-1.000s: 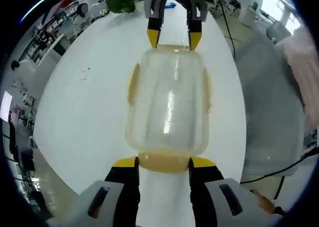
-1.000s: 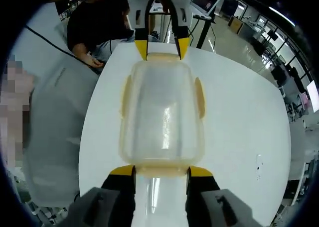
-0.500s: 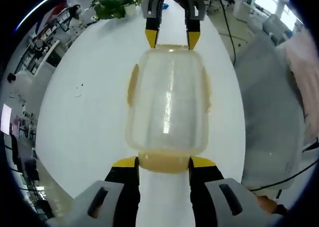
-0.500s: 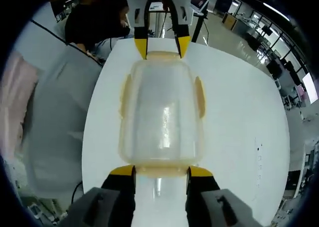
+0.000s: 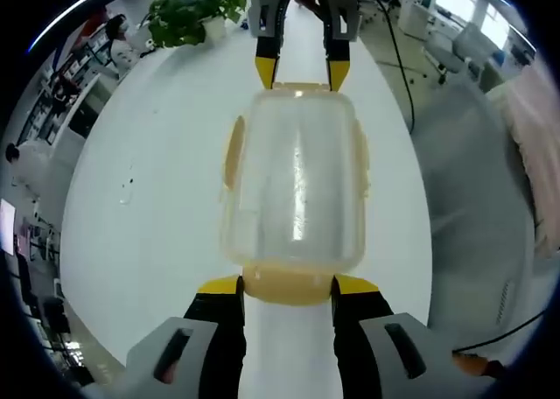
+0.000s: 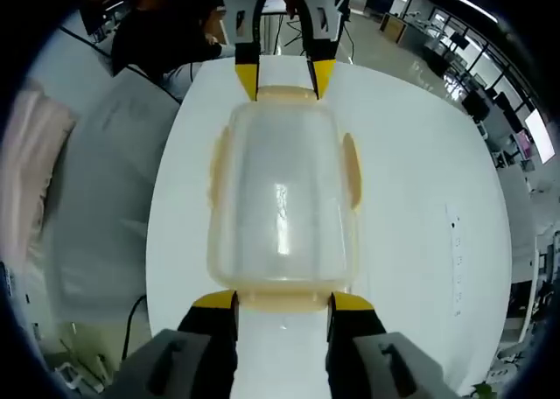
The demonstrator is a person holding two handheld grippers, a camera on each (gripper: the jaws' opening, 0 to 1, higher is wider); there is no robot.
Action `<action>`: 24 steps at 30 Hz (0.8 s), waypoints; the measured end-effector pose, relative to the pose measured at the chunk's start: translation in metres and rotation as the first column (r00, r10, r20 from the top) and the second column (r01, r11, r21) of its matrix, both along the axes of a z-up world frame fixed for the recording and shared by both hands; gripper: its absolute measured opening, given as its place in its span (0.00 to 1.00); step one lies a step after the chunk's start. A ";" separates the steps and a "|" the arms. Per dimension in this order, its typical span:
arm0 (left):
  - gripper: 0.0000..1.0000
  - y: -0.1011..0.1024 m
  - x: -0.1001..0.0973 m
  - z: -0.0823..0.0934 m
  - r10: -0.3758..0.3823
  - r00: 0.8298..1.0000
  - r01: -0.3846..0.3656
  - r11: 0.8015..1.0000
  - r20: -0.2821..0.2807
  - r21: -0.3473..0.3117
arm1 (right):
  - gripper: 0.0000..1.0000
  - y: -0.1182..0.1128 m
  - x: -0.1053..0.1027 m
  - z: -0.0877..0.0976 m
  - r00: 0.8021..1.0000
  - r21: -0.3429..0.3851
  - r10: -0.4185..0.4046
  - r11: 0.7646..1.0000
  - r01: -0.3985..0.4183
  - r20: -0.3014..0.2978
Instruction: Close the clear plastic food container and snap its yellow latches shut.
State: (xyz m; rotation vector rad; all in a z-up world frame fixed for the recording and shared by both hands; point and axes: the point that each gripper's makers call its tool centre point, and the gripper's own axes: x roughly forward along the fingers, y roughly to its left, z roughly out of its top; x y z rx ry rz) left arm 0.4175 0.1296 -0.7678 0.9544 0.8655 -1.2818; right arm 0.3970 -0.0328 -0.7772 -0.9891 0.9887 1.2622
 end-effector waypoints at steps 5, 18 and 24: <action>0.36 -0.014 0.005 -0.004 -0.018 1.000 0.018 1.000 0.005 -0.001 | 0.37 -0.014 0.004 -0.003 1.000 -0.010 -0.011 1.000 0.011 -0.007; 0.36 -0.038 0.013 -0.018 -0.033 0.999 0.033 0.999 -0.002 -0.020 | 0.37 -0.037 0.015 -0.015 1.000 -0.024 0.004 1.000 -0.005 -0.023; 0.36 -0.047 0.012 -0.026 -0.071 0.997 0.071 0.997 -0.008 -0.013 | 0.37 -0.041 0.019 -0.021 0.999 -0.022 0.024 0.999 -0.025 -0.030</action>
